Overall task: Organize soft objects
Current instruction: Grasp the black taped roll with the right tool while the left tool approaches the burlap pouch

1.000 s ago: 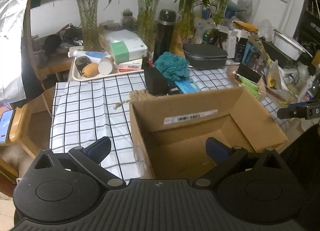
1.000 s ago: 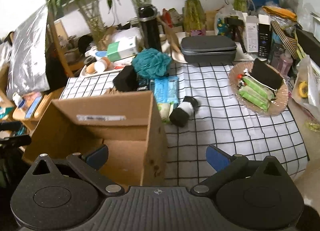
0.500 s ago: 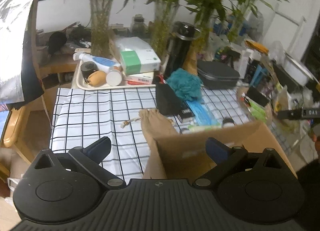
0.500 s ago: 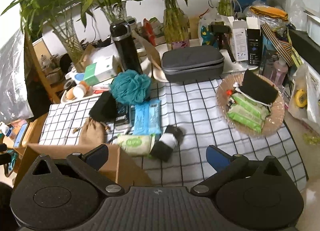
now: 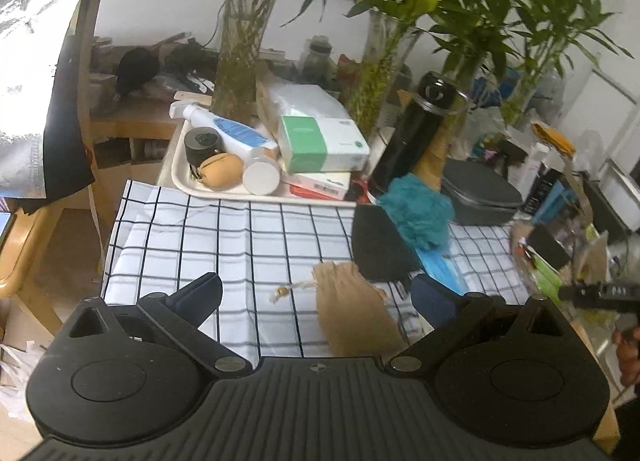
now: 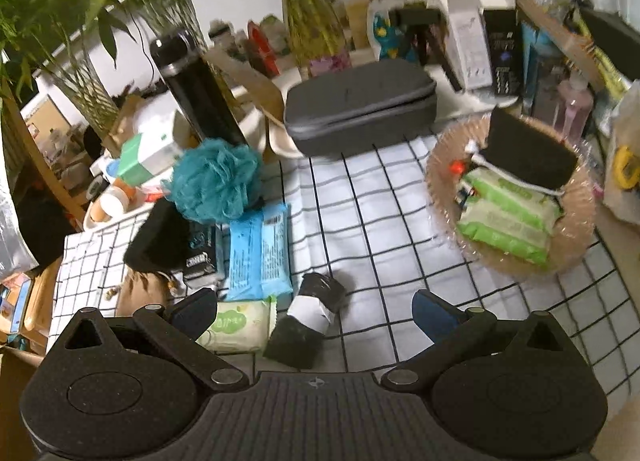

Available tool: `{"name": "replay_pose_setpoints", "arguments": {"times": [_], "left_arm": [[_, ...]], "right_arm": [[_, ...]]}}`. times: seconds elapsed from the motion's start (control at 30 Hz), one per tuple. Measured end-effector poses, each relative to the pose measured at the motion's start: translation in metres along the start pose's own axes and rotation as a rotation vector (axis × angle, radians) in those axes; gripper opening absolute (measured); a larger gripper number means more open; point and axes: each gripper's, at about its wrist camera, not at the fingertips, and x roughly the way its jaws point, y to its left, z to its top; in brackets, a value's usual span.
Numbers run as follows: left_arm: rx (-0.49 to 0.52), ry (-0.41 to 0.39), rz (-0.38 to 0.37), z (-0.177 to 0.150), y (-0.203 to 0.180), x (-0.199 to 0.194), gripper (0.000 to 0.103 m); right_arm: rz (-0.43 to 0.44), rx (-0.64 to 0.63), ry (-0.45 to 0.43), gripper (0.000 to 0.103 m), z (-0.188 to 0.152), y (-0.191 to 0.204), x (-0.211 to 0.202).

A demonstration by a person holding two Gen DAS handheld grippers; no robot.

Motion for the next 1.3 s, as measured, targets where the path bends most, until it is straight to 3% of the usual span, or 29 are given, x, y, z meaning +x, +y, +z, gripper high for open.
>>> {"name": "replay_pose_setpoints", "arguments": {"times": [0.13, 0.2, 0.37, 0.57, 0.67, 0.77, 0.87, 1.1, 1.3], "left_arm": [[-0.038, 0.01, -0.001, 0.008, 0.008, 0.023, 0.103], [-0.047, 0.02, 0.003, 0.01, 0.012, 0.036, 0.103], [-0.009, 0.023, 0.015, 0.009, 0.016, 0.064, 0.103], [-0.056, 0.032, -0.018, -0.004, 0.035, 0.08, 0.103], [-0.085, 0.052, -0.013, -0.006, 0.041, 0.087, 0.103], [-0.085, 0.06, 0.01, -0.007, 0.044, 0.092, 0.103], [-0.081, 0.07, 0.036, -0.007, 0.047, 0.097, 0.103], [-0.092, 0.093, -0.008, -0.009, 0.048, 0.102, 0.103], [-0.035, 0.154, -0.098, -0.013, 0.032, 0.116, 0.103]], "right_arm": [[0.018, 0.004, 0.024, 0.101, 0.002, -0.001, 0.015], [0.028, -0.005, 0.044, 0.095, 0.004, 0.0, 0.024], [0.034, 0.004, 0.124, 0.088, 0.006, 0.0, 0.055], [0.075, 0.099, 0.266, 0.067, 0.005, -0.007, 0.101], [0.041, 0.139, 0.309, 0.058, 0.004, -0.009, 0.12], [0.013, 0.114, 0.318, 0.055, 0.003, -0.001, 0.13], [0.01, 0.094, 0.325, 0.044, 0.002, 0.009, 0.135], [-0.167, -0.156, 0.244, 0.043, 0.01, 0.033, 0.12], [-0.163, -0.169, 0.285, 0.044, 0.005, 0.033, 0.13]]}}
